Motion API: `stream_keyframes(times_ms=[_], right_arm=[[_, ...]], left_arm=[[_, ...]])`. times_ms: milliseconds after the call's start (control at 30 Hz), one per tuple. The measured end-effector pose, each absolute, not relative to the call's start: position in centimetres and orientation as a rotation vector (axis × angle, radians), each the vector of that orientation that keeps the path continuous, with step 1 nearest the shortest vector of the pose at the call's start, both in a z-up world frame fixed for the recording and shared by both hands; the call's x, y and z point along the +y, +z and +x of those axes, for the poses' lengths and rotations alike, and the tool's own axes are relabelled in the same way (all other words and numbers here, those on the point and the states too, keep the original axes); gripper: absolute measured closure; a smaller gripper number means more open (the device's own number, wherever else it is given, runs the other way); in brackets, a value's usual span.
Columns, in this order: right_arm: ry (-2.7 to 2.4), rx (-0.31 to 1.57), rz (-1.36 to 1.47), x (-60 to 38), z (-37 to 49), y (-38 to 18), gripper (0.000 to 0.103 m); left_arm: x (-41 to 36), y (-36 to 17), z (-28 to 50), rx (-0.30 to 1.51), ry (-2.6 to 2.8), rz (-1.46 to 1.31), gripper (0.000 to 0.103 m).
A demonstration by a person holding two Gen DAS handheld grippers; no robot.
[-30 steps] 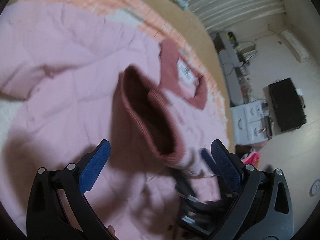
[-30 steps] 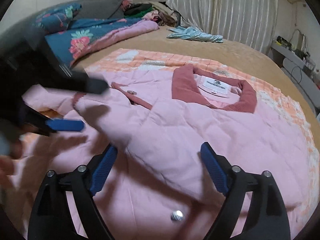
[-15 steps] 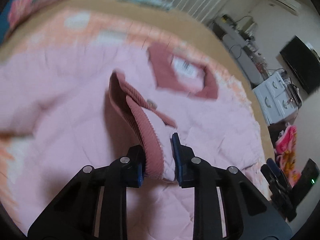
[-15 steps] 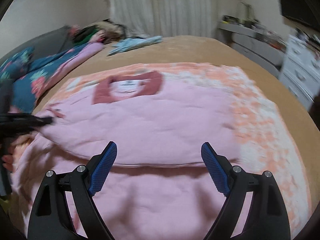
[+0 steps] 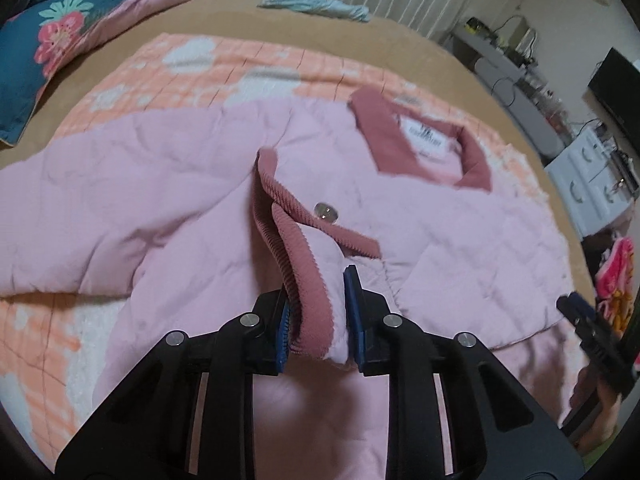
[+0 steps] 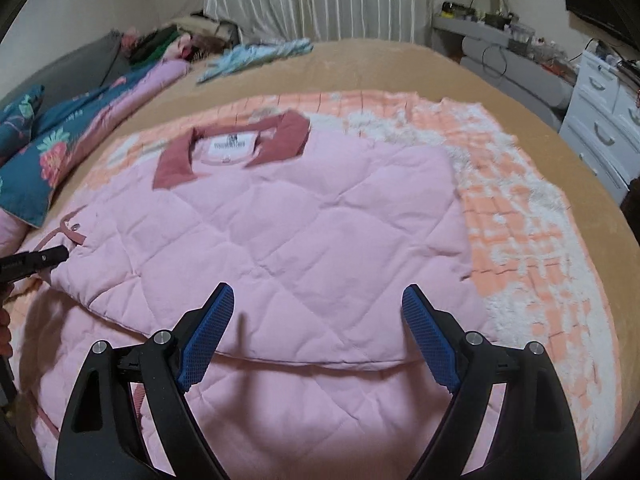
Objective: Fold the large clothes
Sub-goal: 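Grasp the folded sleeve cuff with the left tool, straighten, release, then move the left tool toward the cuff of the other sleeve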
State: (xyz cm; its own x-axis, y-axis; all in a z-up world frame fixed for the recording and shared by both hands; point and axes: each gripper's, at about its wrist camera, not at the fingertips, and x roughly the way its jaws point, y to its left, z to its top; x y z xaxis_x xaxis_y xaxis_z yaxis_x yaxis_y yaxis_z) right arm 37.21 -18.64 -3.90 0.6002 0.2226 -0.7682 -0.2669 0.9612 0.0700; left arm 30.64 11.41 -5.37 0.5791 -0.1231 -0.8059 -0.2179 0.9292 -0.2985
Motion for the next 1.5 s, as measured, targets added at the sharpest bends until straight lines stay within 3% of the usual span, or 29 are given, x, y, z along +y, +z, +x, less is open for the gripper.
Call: stream_keyframes(times_ms=[233,367,433,500,567,700,733,1500], right_arm=[[0.217,0.988,-0.054,-19.2,38.6,-7.4,0.017],[0.168,0.974,-0.092,-18.5,38.1,-7.9,0.014],[0.171,0.962,-0.083,-18.4,37.6,-7.2,0.014],[0.196,0.935,-0.037,-18.6,36.8,-6.0,0.012],[0.209,0.899,-0.005,-18.5,35.6,-4.7,0.008],[0.255,0.849,0.019,-17.3,33.7,-2.6,0.005],[0.265,0.835,0.019,-16.8,33.1,-2.1,0.005],[0.458,0.733,-0.127,-2.8,28.3,3.6,0.004]], left_arm=[[11.2,-6.6,30.7,0.976,0.055,-0.372,0.083],[10.9,-6.6,30.5,0.982,0.057,-0.347,0.075],[11.0,-6.2,30.2,0.972,0.049,-0.342,0.067],[11.6,-5.6,29.6,0.965,0.048,-0.351,0.049],[12.0,-5.1,29.2,0.957,0.047,-0.358,0.042],[13.4,-3.6,27.7,0.928,0.051,-0.376,0.012],[13.7,-3.3,27.4,0.924,0.054,-0.382,0.009],[24.8,-1.4,18.1,0.824,0.328,-0.446,0.009]])
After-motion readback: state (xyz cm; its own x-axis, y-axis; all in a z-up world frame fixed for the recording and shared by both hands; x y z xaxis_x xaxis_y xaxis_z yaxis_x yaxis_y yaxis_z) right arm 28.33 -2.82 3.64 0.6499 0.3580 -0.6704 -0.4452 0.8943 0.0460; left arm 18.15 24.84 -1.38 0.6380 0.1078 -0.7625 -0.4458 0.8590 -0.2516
